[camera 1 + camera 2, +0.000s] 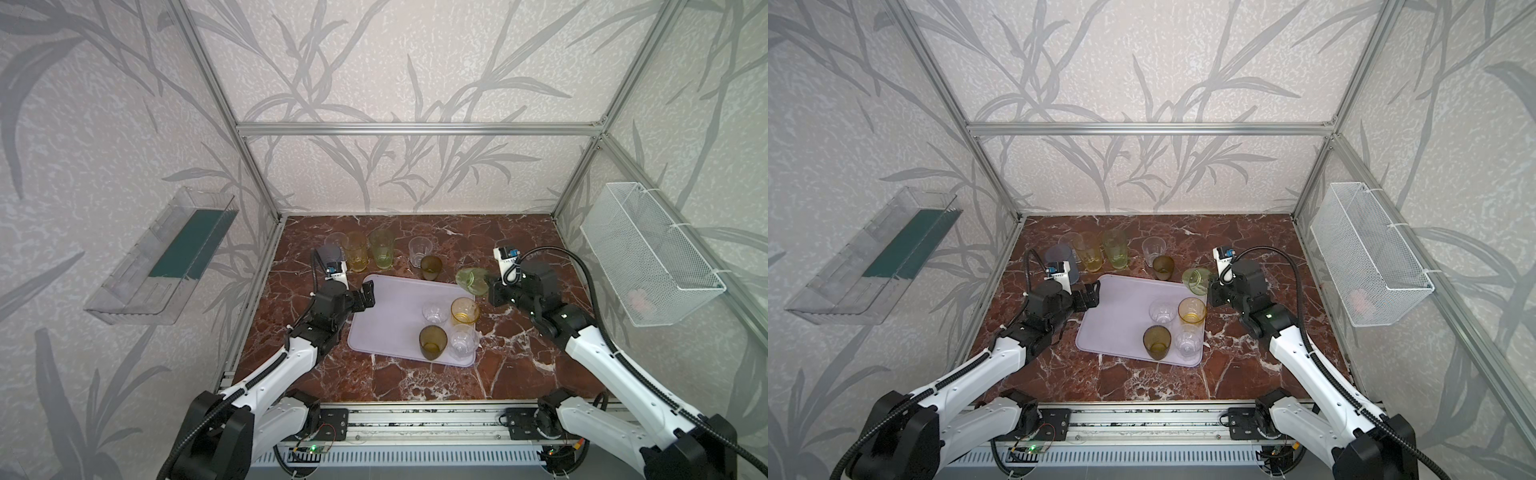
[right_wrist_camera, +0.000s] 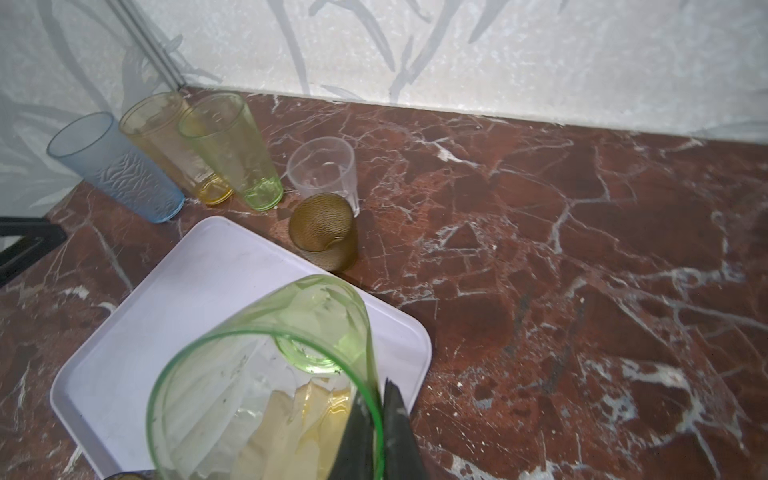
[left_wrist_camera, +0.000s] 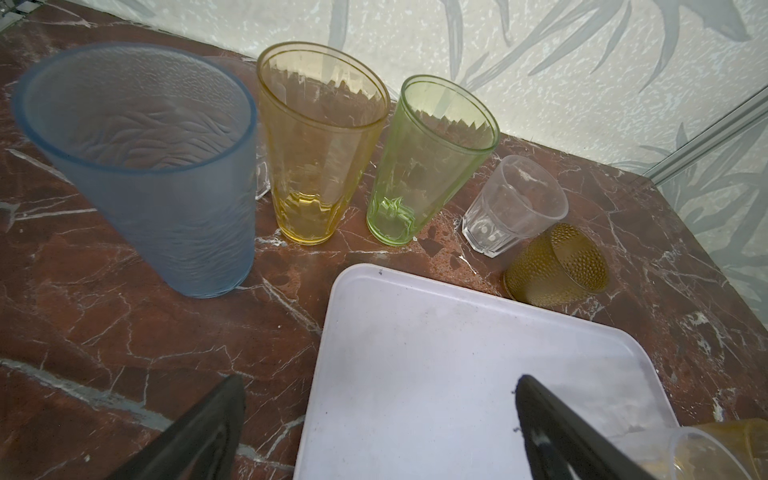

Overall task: Place the glasses into the tray
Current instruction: Place the glass on the tray.

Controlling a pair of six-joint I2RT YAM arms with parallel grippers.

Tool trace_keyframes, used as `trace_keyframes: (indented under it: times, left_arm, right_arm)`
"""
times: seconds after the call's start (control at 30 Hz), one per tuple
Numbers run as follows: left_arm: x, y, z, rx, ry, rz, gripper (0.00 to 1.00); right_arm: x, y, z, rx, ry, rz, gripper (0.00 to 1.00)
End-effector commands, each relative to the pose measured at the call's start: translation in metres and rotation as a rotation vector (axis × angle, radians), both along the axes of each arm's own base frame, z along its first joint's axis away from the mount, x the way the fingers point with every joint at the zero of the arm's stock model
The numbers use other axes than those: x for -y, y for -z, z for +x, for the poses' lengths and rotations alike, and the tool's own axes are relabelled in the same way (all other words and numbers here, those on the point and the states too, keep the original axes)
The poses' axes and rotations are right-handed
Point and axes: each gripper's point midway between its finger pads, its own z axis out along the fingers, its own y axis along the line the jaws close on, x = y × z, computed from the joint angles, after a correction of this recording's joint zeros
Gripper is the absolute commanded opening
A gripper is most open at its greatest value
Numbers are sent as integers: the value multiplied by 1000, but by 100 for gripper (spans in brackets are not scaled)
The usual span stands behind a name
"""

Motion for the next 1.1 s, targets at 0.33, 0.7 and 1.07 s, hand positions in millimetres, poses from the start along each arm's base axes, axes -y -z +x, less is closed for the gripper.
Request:
trace_keyframes:
  times: [0.33, 0.7, 1.07]
  left_arm:
    - [-3, -2, -18, 21, -14, -114, 99]
    - [-11, 3, -36, -11, -50, -155, 99]
    - [-18, -7, -40, 29, -75, -156, 99]
  right_arm:
    - [-62, -27, -22, 5, -172, -165, 0]
    - [-102, -6, -39, -119, -256, -223, 0]
    - [-129, 15, -52, -180, -329, -331, 0]
